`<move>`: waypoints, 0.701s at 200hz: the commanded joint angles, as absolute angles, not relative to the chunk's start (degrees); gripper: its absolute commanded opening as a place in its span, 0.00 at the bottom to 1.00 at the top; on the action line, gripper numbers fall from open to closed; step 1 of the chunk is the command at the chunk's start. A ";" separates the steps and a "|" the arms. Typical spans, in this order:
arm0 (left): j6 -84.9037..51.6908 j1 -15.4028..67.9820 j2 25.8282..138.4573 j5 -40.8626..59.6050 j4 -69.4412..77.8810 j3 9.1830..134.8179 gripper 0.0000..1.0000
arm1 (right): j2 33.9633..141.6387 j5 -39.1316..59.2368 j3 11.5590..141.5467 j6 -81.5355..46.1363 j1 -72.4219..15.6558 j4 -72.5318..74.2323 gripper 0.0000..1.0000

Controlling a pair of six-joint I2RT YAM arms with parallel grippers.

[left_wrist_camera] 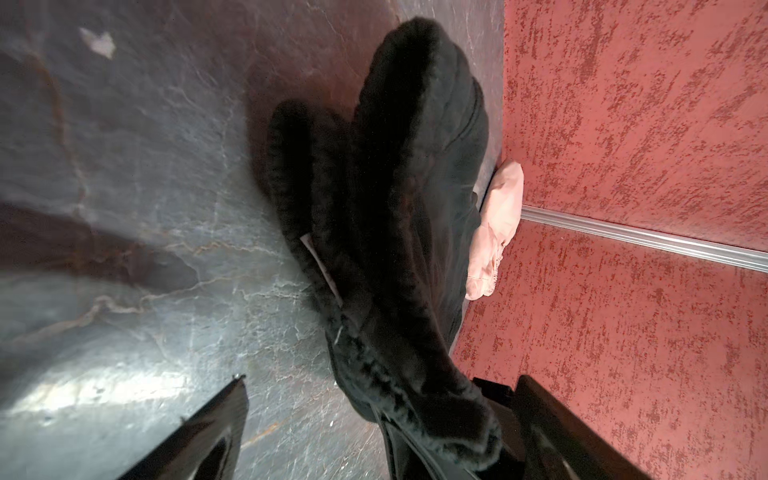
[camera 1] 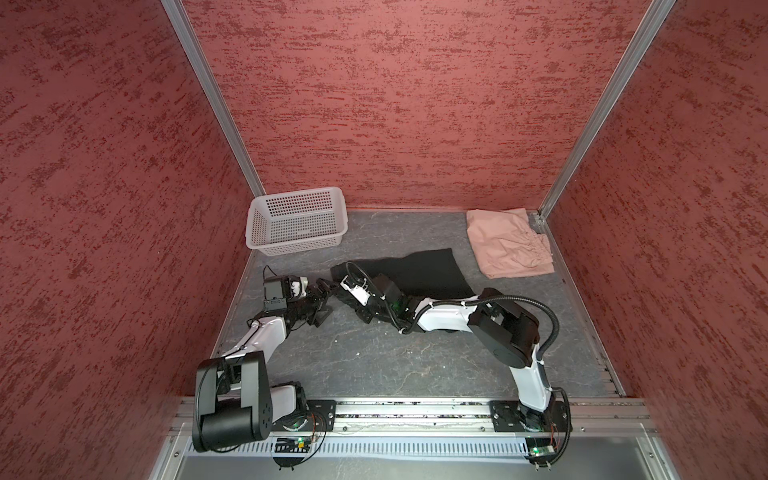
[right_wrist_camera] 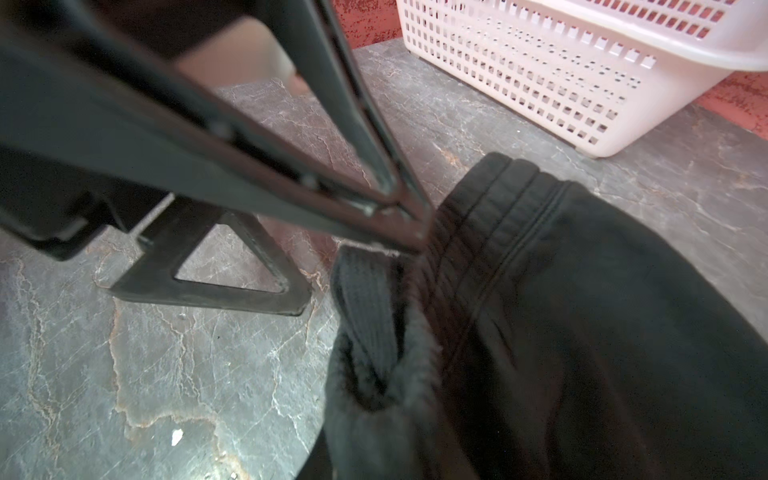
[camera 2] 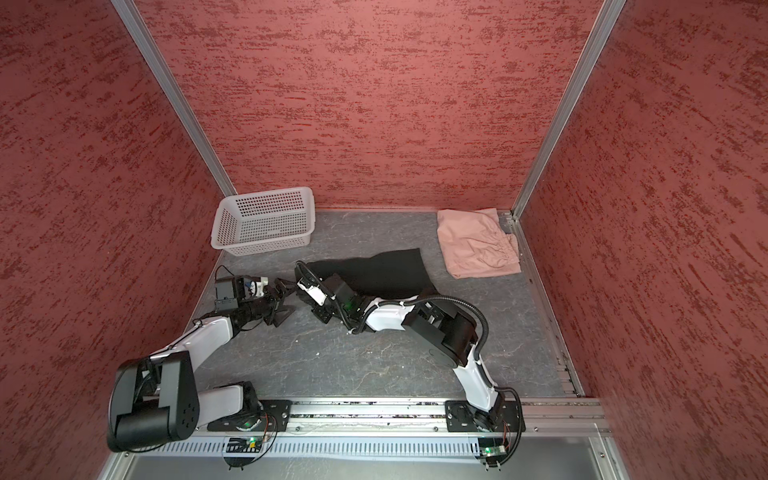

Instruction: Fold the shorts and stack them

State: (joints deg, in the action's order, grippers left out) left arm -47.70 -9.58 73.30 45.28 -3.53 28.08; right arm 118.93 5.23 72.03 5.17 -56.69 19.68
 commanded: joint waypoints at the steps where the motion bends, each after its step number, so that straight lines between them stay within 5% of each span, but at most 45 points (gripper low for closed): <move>1: -45.29 -8.94 75.58 42.96 -1.71 29.16 0.99 | 118.70 7.19 72.67 6.63 -56.78 23.82 0.00; 140: -48.21 -6.31 78.57 41.69 3.36 31.47 0.99 | 119.60 7.22 73.10 8.04 -56.95 23.14 0.00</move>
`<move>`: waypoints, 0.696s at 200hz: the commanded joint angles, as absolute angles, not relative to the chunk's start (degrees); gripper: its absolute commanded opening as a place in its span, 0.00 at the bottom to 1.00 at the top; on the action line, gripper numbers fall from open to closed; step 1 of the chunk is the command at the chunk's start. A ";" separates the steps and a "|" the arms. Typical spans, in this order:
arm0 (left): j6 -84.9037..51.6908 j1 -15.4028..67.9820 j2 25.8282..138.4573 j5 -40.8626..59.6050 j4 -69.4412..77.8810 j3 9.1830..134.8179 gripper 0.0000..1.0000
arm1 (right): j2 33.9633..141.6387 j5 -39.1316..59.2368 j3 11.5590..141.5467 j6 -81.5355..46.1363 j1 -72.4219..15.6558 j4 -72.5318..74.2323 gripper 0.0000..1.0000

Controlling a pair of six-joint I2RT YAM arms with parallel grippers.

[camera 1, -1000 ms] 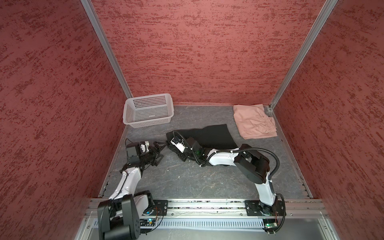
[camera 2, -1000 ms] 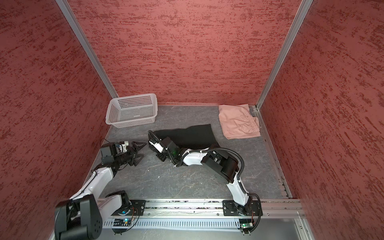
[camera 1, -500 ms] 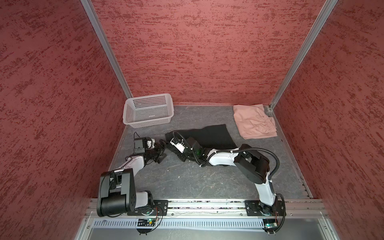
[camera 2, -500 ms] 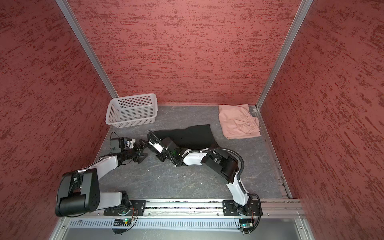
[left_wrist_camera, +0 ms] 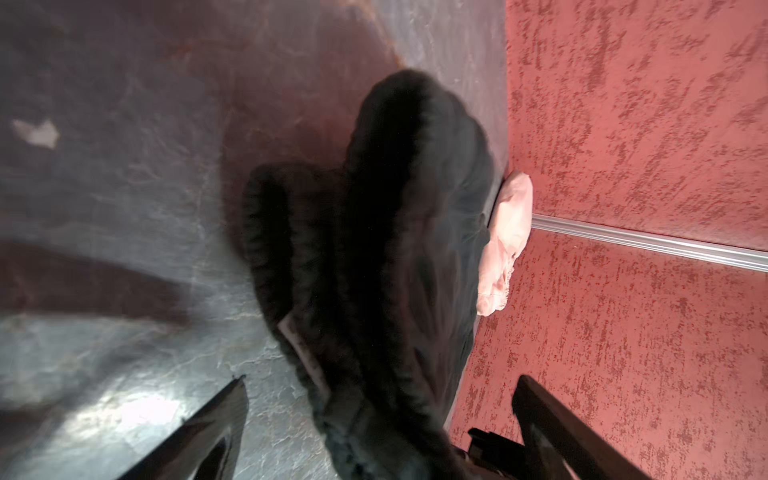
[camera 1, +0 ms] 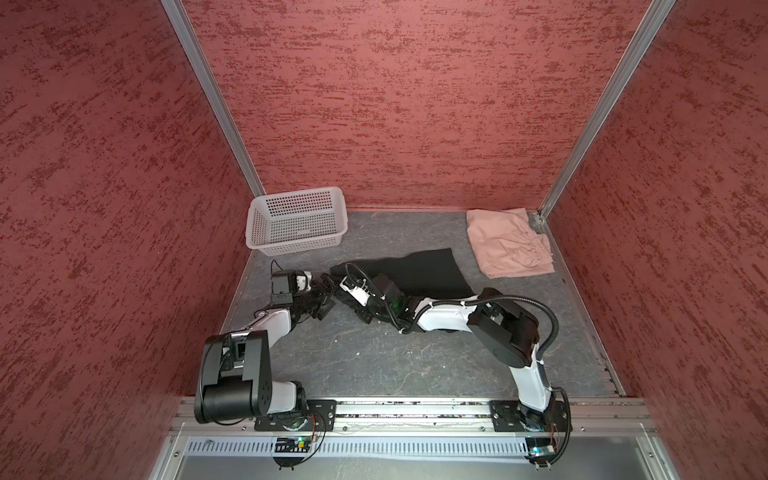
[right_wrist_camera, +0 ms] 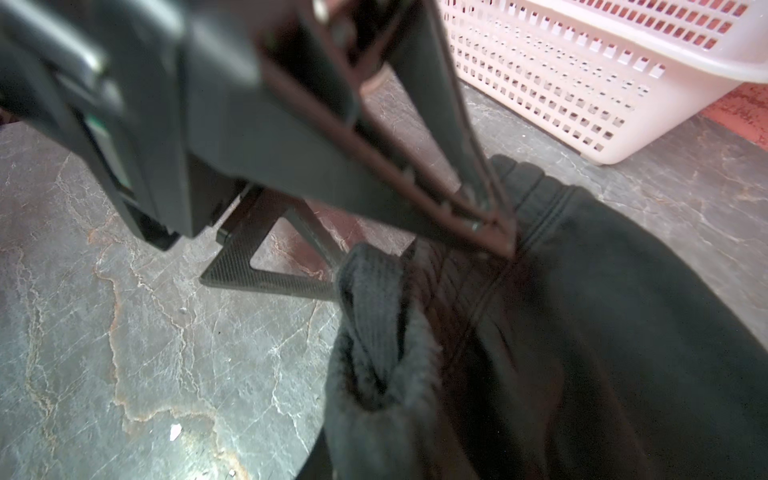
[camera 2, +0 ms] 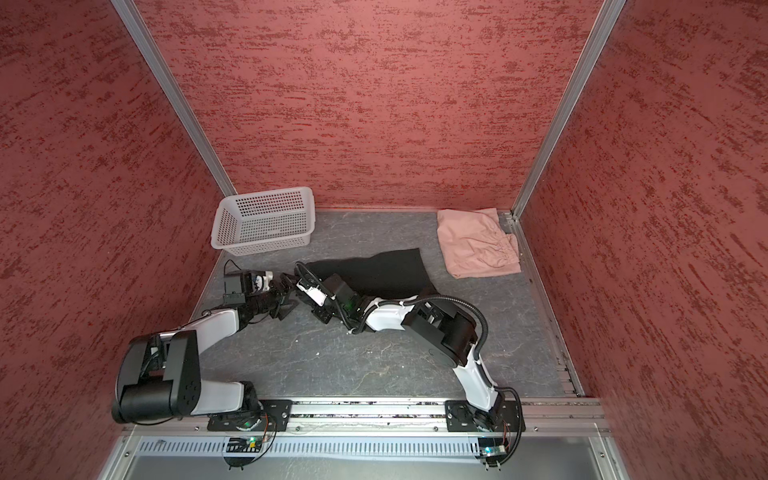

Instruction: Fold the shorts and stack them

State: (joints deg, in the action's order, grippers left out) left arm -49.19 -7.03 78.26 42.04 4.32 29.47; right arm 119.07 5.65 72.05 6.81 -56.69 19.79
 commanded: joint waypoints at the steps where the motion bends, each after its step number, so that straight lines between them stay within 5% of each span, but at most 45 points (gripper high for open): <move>1: -48.14 -6.23 78.75 41.72 3.26 31.55 0.99 | 119.61 7.21 73.11 8.11 -56.95 23.13 0.00; 80: -48.47 -2.87 87.34 42.33 10.18 32.91 0.94 | 119.29 7.55 72.86 8.70 -57.45 23.40 0.00; 111: -47.32 -0.61 90.42 43.34 10.27 36.22 0.68 | 119.21 7.95 73.29 10.96 -59.03 21.84 0.00; 130: -44.84 -0.09 90.50 43.42 6.68 37.26 0.41 | 119.27 7.57 73.65 11.00 -59.72 21.27 0.00; 139: -43.74 -0.18 89.90 42.92 4.85 37.33 0.29 | 118.84 7.73 73.57 10.56 -59.83 21.36 0.19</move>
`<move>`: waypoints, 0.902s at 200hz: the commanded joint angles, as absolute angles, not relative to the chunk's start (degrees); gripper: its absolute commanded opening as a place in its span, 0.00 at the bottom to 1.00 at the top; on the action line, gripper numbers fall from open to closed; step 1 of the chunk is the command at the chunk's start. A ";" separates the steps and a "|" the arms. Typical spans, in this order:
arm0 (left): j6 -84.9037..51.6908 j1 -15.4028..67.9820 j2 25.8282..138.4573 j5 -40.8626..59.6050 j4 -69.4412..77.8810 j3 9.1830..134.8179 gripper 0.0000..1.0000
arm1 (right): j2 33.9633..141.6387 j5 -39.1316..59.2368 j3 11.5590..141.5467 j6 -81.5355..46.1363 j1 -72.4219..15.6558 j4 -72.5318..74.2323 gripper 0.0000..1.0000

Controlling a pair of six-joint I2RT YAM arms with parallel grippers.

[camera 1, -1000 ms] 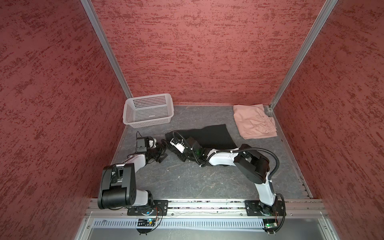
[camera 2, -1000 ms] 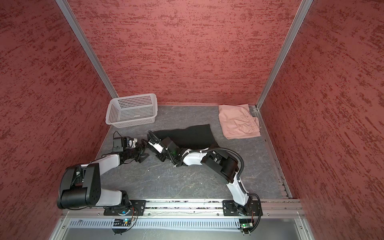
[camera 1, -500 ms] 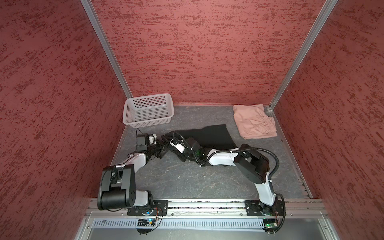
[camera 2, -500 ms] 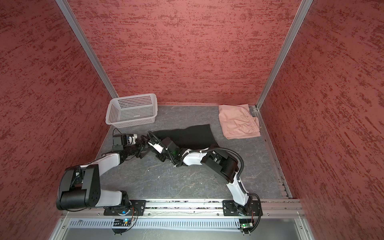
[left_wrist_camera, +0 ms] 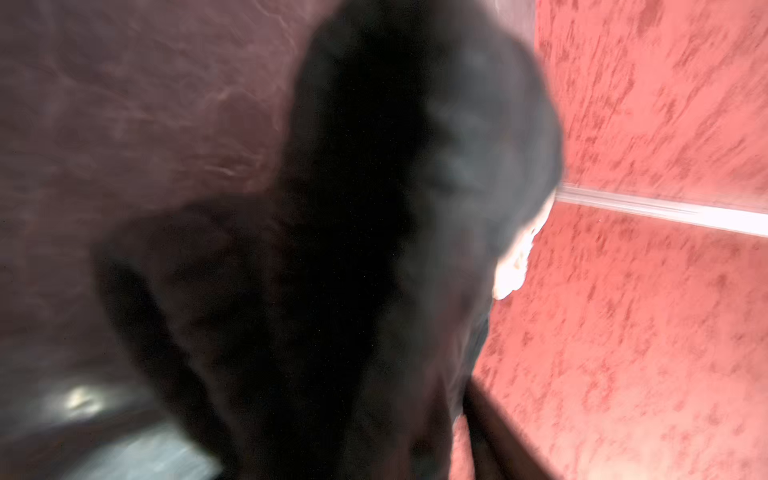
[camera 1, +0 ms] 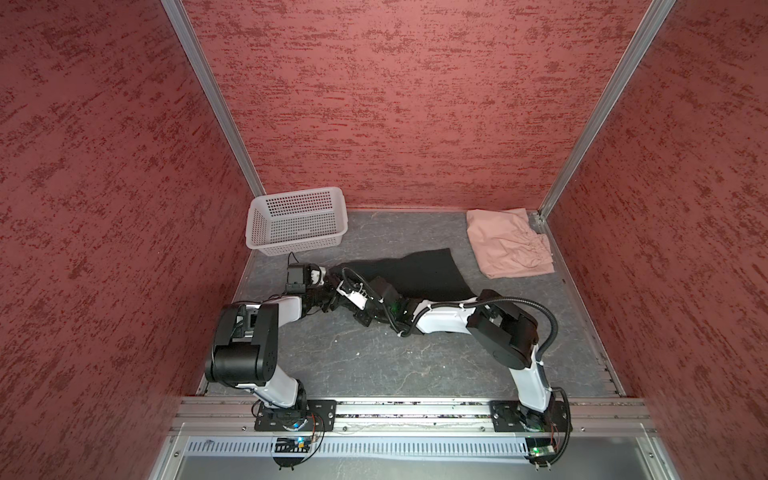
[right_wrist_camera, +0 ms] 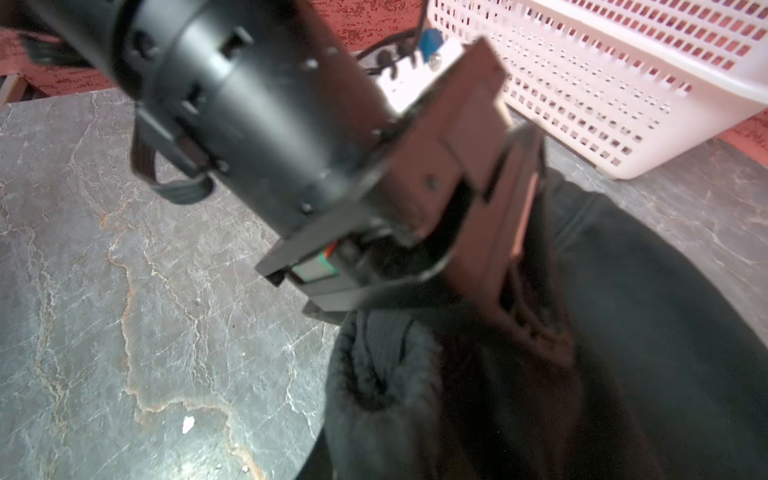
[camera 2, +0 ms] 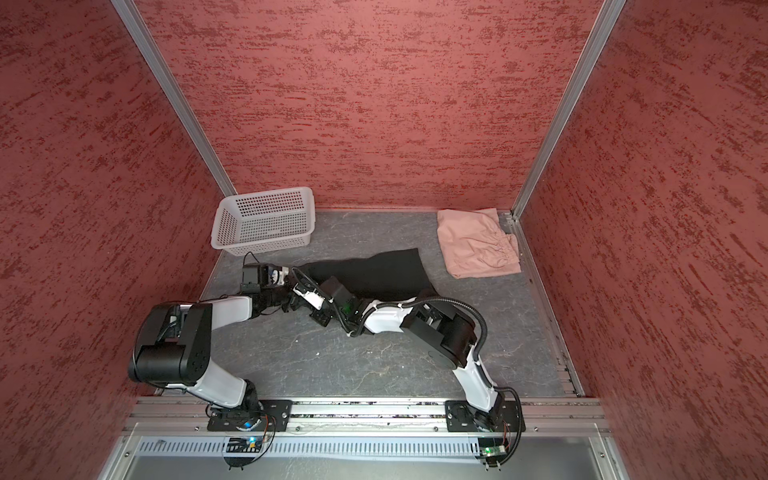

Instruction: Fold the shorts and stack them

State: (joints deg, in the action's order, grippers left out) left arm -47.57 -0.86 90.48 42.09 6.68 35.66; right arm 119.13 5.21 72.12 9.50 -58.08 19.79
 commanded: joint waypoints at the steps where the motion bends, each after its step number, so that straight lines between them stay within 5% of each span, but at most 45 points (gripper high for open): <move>1: -43.62 -0.18 89.86 42.91 4.62 37.39 0.28 | 118.75 7.77 73.57 10.46 -59.84 21.36 0.21; 7: -42.41 -0.26 89.63 42.89 3.01 37.72 0.23 | 118.26 8.09 73.42 9.93 -59.94 21.43 0.35; 26: -38.86 -0.39 88.87 42.80 -2.58 39.46 0.14 | 114.86 8.57 72.06 6.45 -59.94 22.58 0.46; 38: -37.29 -0.35 88.29 42.59 -5.56 40.43 0.08 | 111.42 7.96 70.57 3.62 -59.70 23.11 0.64; 68: -31.80 -0.66 85.27 41.26 -16.47 45.19 0.01 | 100.36 8.25 63.33 -5.35 -55.88 21.83 0.70; 86: -27.85 -0.80 82.33 38.41 -25.79 49.22 0.00 | 93.39 11.89 57.46 -13.96 -50.25 19.73 0.66; 119: -21.77 -1.43 80.04 34.02 -38.48 57.22 0.00 | 91.45 14.85 56.92 -17.93 -45.01 5.98 0.45; 157: -17.03 -1.43 81.79 30.89 -47.29 66.76 0.00 | 102.07 22.50 61.12 -20.90 -44.20 7.24 0.04; 180: -14.33 -1.74 84.69 29.40 -51.94 72.92 0.00 | 112.26 28.46 66.07 -26.35 -44.83 15.78 0.00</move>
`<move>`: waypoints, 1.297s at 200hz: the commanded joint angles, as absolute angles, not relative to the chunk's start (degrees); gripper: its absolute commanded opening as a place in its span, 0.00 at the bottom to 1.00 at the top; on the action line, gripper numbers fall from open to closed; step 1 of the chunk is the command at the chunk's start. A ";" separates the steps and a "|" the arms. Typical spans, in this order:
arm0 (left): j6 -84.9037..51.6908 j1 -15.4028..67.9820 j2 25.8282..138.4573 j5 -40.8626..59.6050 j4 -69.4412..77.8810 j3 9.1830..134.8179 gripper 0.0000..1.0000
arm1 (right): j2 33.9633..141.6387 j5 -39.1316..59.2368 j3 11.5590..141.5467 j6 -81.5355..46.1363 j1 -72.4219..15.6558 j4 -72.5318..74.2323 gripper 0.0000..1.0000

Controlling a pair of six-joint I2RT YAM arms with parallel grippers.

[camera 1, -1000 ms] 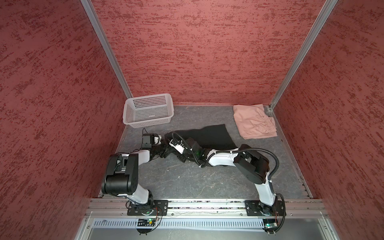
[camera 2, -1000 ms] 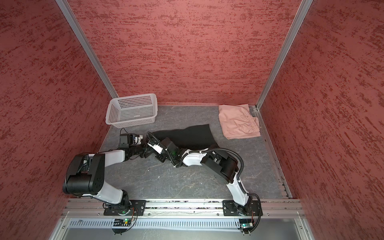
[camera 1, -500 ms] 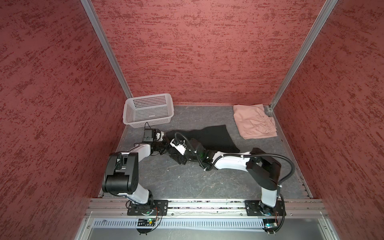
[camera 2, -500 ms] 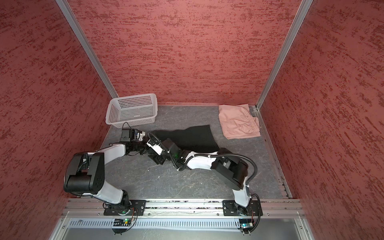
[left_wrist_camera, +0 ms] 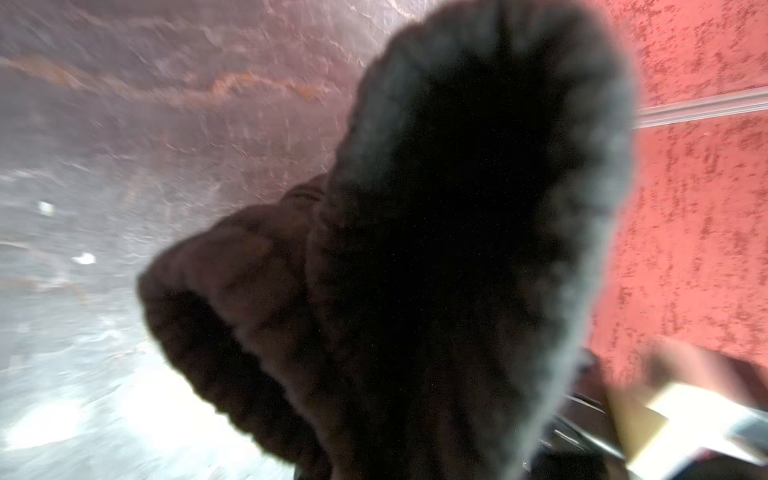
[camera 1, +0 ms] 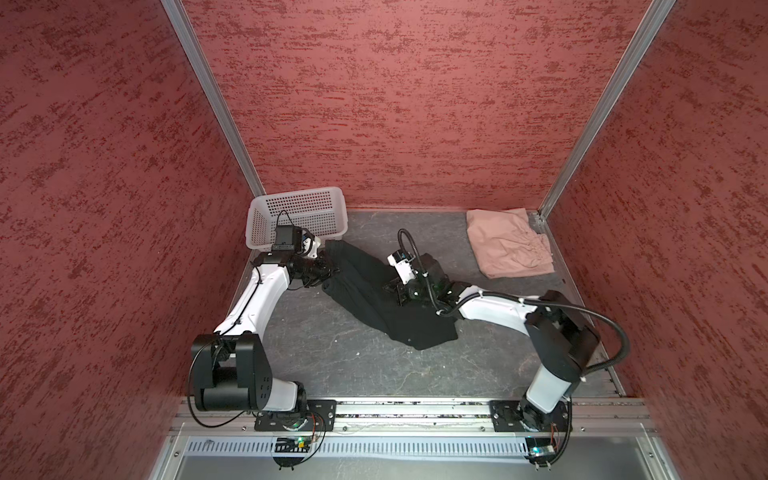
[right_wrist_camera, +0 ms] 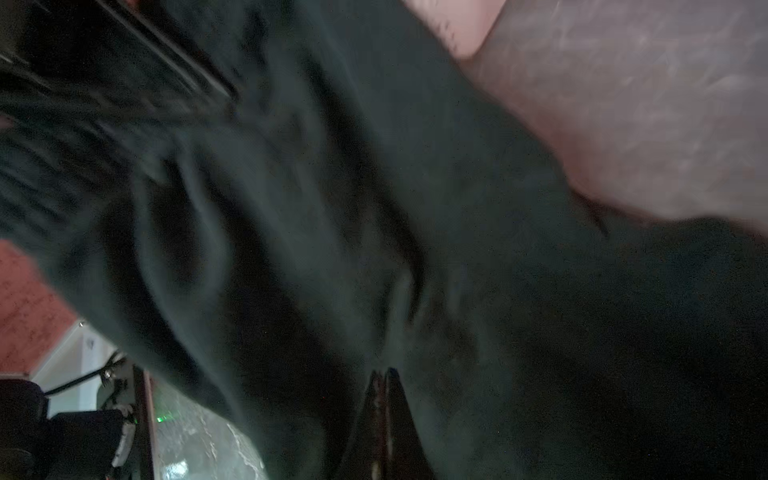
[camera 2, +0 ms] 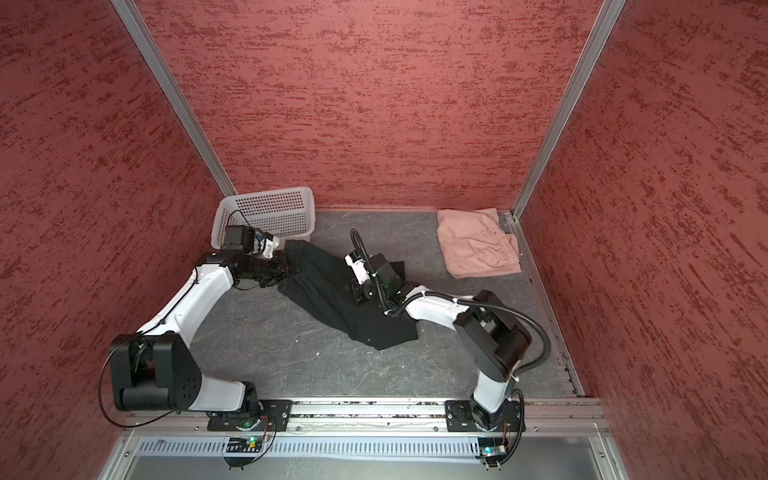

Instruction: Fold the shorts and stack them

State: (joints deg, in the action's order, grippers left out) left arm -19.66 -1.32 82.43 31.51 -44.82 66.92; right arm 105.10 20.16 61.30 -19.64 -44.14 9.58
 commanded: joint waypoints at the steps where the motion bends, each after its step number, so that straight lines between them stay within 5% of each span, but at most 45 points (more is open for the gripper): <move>1: -14.28 -1.75 84.84 29.33 -52.20 73.20 0.00 | 112.73 28.60 66.34 -26.71 -44.87 16.20 0.00; 46: -12.60 -0.19 88.78 27.67 -57.58 80.64 0.00 | 130.09 36.80 79.90 -39.09 -47.47 22.70 0.00; 123: -8.42 1.37 90.92 19.56 -65.45 88.36 0.00 | 112.90 24.57 69.57 -30.60 -43.51 18.04 0.05; 206: -7.86 1.49 91.76 19.61 -64.68 88.43 0.00 | 117.36 38.31 70.11 -34.74 -48.11 25.69 0.00; 259: -7.77 1.49 91.86 19.08 -64.46 87.54 0.00 | 125.25 36.11 75.43 -38.82 -52.05 23.36 0.00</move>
State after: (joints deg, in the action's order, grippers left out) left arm -8.95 1.26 91.88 19.03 -65.14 87.50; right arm 125.25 37.01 74.83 -37.26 -52.77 23.07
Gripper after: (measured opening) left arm 0.202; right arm 0.046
